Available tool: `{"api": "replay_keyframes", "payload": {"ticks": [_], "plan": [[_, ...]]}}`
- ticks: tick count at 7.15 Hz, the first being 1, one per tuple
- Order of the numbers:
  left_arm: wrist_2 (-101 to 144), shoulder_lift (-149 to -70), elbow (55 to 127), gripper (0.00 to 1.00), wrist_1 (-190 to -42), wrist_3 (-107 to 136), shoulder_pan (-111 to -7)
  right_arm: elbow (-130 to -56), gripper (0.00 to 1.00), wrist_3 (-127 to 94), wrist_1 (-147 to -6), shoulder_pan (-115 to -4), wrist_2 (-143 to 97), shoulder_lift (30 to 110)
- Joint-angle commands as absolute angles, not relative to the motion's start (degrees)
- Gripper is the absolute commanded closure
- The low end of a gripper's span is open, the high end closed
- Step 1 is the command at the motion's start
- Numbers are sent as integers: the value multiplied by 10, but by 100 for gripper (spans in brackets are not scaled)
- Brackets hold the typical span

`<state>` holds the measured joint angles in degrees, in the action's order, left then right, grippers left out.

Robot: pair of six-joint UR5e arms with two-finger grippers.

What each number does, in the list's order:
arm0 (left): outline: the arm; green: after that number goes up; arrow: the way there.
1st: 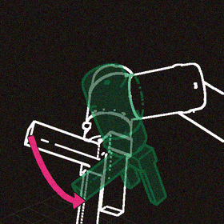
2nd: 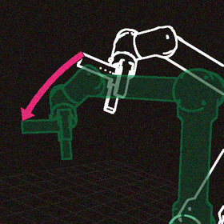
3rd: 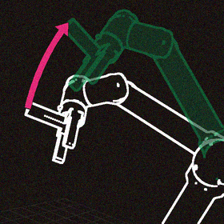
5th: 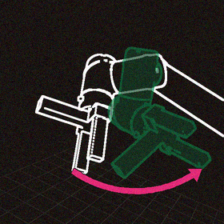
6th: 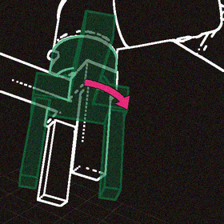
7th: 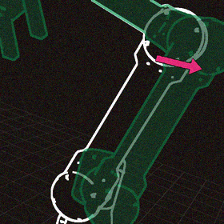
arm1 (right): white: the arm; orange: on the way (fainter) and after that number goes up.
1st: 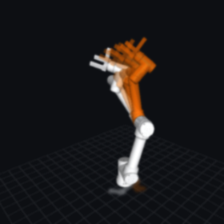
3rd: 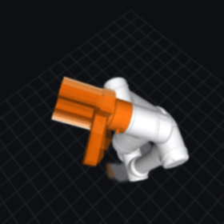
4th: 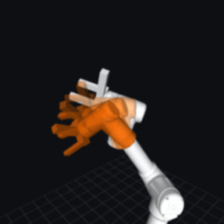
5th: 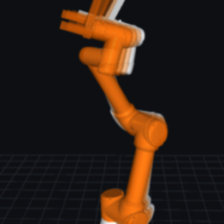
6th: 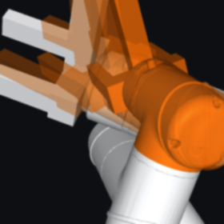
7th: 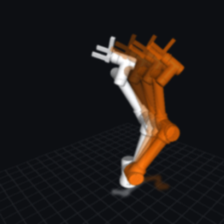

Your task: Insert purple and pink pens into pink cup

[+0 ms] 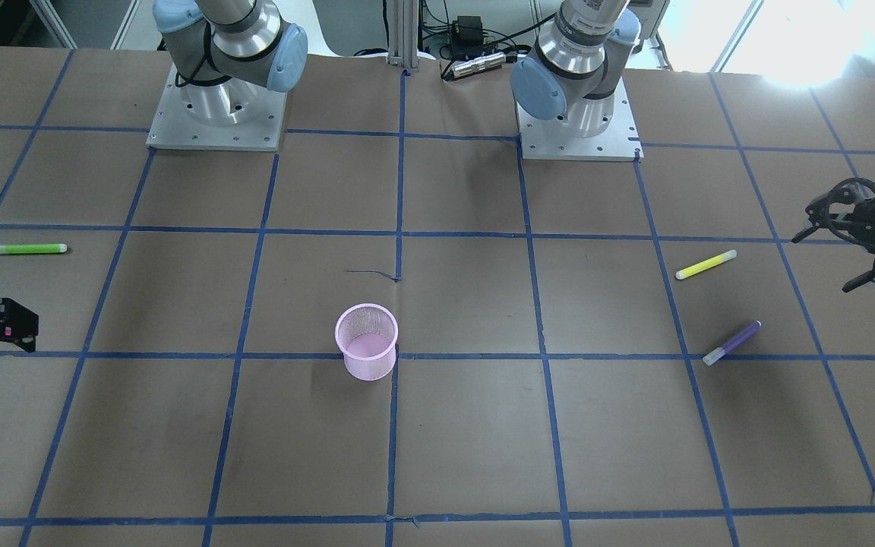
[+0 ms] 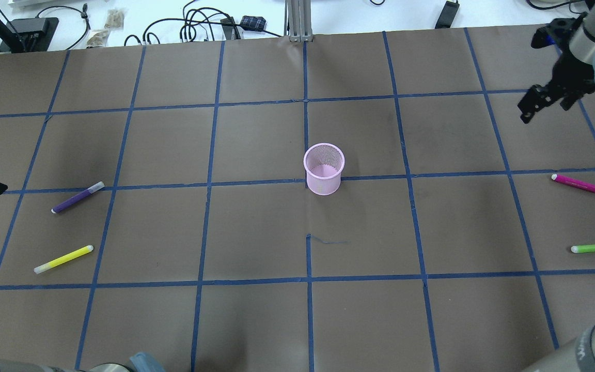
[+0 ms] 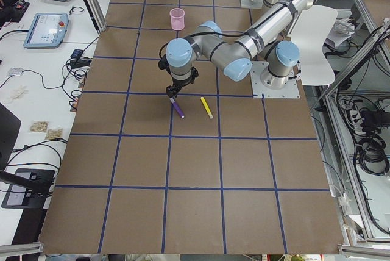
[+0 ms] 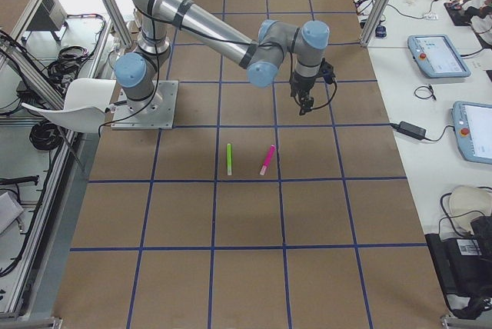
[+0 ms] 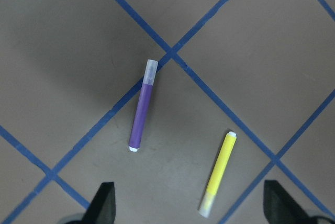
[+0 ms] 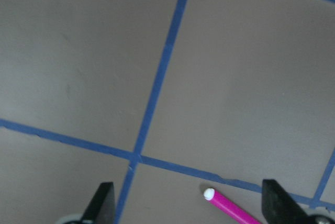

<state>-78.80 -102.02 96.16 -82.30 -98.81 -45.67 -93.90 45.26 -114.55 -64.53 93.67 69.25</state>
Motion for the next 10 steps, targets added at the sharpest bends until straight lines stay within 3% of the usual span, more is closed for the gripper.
{"api": "replay_keyframes", "payload": {"ticks": [1, 2, 3, 9, 10], "plan": [[-756, -1062, 975, 0, -794, -1147, -432, -1076, 0, 706, -1292, -570, 945, 696], [-755, -1081, 984, 0, -781, -1184, -420, -1145, 0, 801, -1404, -545, 944, 694], [-736, -1101, 994, 0, -774, -1213, -406, -1167, 6, 862, -1454, -541, 943, 693], [-664, -1208, 997, 2, -703, -1296, -402, -1143, 16, 916, -1455, -541, 936, 668], [-664, -1215, 998, 5, -703, -1298, -402, -1143, 29, 916, -1454, -542, 936, 667]]}}
